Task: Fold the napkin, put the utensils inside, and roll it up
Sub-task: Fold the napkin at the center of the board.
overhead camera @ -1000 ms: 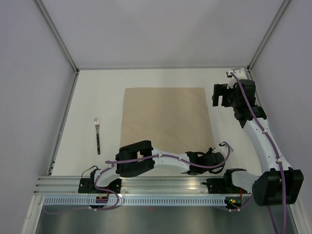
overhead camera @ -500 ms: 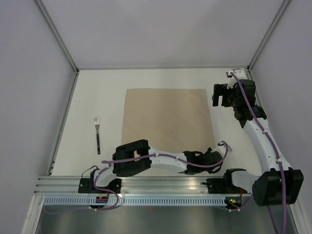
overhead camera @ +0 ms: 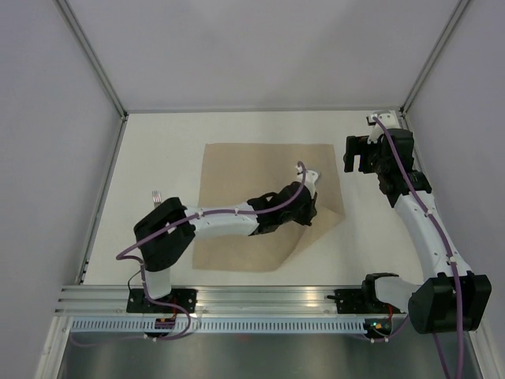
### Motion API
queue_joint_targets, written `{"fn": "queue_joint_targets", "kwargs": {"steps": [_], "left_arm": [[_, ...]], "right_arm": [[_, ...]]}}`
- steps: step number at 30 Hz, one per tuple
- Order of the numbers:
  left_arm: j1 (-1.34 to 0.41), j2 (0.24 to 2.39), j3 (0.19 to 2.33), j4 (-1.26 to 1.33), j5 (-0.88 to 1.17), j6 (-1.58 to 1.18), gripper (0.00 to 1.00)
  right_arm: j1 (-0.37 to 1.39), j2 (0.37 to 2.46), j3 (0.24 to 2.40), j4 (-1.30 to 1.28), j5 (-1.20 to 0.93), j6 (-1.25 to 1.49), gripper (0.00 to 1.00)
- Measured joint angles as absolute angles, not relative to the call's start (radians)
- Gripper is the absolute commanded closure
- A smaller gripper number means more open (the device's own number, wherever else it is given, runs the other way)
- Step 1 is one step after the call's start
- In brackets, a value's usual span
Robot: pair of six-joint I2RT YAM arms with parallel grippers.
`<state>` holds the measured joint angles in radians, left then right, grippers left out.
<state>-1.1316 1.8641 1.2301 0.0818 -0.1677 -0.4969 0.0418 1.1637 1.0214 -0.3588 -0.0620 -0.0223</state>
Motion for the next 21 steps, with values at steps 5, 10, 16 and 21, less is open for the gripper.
{"fn": "queue_joint_targets", "kwargs": {"steps": [5,10,16,21], "left_arm": [[-0.937,1.798,1.184,0.045,-0.092,-0.532,0.98],[-0.751,1.774,1.184,-0.007,-0.026,-0.538,0.98],[-0.582,1.769,1.195,-0.097,0.04,-0.538,0.98],[-0.469,1.769,1.228,-0.143,0.094,-0.537,0.98]], "right_arm": [[0.042,1.161,1.021,-0.358,-0.062,-0.022,0.02],[0.042,1.16,1.021,-0.359,-0.062,-0.022,0.02],[0.042,1.159,1.02,-0.358,-0.062,-0.022,0.02],[0.042,1.159,1.019,-0.358,-0.062,-0.023,0.02]]}}
